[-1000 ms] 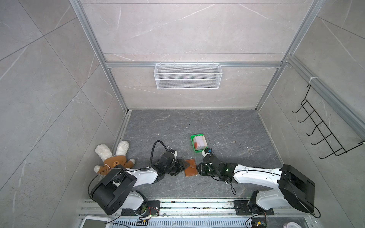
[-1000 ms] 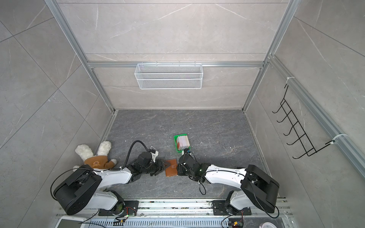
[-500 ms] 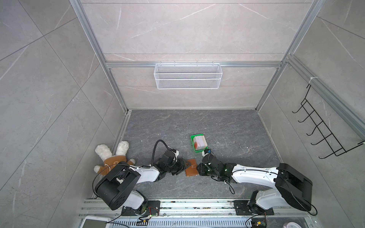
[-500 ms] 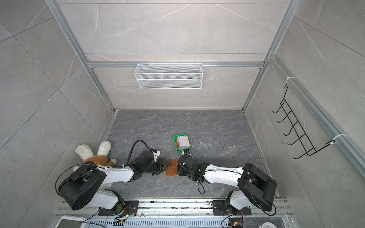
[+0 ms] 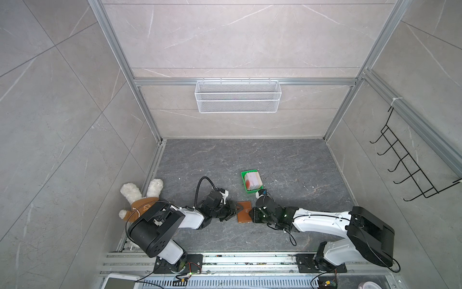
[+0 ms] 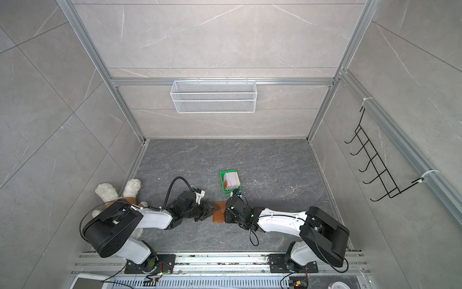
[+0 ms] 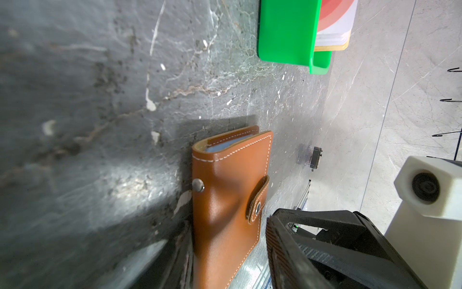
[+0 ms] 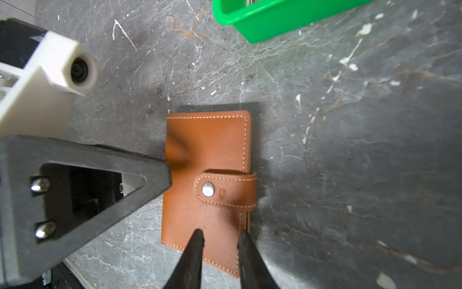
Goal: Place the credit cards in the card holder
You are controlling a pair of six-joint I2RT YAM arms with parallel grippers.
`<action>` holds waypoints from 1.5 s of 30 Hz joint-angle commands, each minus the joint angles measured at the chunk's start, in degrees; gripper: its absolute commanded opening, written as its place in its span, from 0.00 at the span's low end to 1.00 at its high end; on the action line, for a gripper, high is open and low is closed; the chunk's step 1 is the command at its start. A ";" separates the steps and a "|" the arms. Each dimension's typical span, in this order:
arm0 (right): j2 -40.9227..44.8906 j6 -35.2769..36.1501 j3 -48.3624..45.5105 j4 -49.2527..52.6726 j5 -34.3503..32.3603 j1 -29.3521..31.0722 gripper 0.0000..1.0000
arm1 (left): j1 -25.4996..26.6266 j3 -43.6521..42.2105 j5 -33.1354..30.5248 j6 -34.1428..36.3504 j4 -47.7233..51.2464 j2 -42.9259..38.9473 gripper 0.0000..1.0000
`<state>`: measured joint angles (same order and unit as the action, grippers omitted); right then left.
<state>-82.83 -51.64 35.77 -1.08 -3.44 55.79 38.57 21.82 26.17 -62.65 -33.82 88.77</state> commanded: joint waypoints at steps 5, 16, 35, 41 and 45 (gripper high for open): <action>-2.29 -1.67 0.53 4.42 -2.08 -0.13 0.27 | -0.02 -0.96 0.71 -0.04 -0.73 1.94 0.47; -2.84 -2.78 -0.76 3.57 -2.27 0.18 0.22 | 0.90 -0.12 1.07 1.35 -0.82 1.68 0.42; -4.29 -2.78 -0.52 3.81 -3.11 0.86 0.18 | 1.44 0.73 2.13 1.10 -3.44 1.99 0.35; -3.82 -2.64 -0.35 4.41 -3.59 0.91 0.18 | 1.61 1.36 2.62 1.22 -3.45 2.44 0.30; -3.42 -2.45 0.21 5.16 -3.92 0.99 0.18 | 1.67 1.34 2.63 1.29 -3.59 2.31 0.23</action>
<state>-85.95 -54.02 35.51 1.39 -6.07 56.34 39.79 21.76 27.27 -62.41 -35.86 91.00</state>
